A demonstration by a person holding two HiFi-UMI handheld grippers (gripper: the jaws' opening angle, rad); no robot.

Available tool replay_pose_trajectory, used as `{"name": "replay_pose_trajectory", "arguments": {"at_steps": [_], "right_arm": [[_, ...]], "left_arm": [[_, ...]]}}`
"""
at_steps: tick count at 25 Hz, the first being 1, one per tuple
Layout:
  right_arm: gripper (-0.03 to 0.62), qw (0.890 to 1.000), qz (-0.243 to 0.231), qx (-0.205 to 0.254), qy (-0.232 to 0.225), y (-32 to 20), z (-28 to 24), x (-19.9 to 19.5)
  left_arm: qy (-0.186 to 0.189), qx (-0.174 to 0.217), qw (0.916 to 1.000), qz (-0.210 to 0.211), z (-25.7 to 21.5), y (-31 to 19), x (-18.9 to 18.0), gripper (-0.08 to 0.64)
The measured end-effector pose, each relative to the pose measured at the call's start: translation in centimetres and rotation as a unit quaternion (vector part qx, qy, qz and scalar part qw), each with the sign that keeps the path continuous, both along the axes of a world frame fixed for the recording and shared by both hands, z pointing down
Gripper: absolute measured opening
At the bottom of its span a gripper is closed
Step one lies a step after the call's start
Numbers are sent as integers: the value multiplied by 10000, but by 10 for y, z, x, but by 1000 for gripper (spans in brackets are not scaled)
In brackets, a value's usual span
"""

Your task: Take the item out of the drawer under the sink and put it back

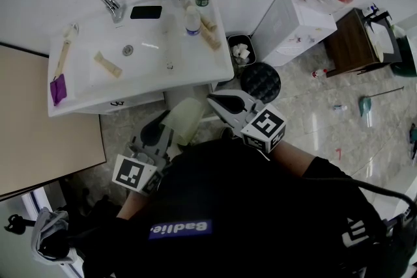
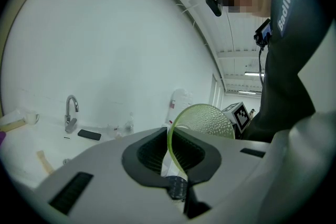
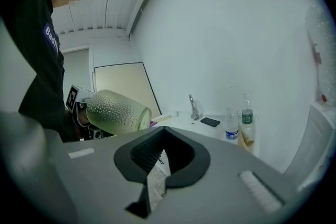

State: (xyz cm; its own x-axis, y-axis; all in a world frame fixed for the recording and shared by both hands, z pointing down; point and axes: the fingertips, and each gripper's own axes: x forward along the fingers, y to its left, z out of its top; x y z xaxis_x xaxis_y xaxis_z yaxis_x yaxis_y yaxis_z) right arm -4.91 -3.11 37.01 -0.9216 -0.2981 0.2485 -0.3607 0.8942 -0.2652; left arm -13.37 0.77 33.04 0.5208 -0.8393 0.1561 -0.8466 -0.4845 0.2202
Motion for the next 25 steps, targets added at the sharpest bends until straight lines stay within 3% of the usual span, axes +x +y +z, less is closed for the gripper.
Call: {"name": "replay_pose_trajectory", "arguments": {"at_steps": [9,25], "right_arm": [[2,10000,-3,-15,1,3,0,1],[2,9978,559,-295,188,-3,18,36]], "left_arm": [[-79,-215,9997,90,13,2,3,25],[-618,-721,9952,220,112,-28,10,25]]}}
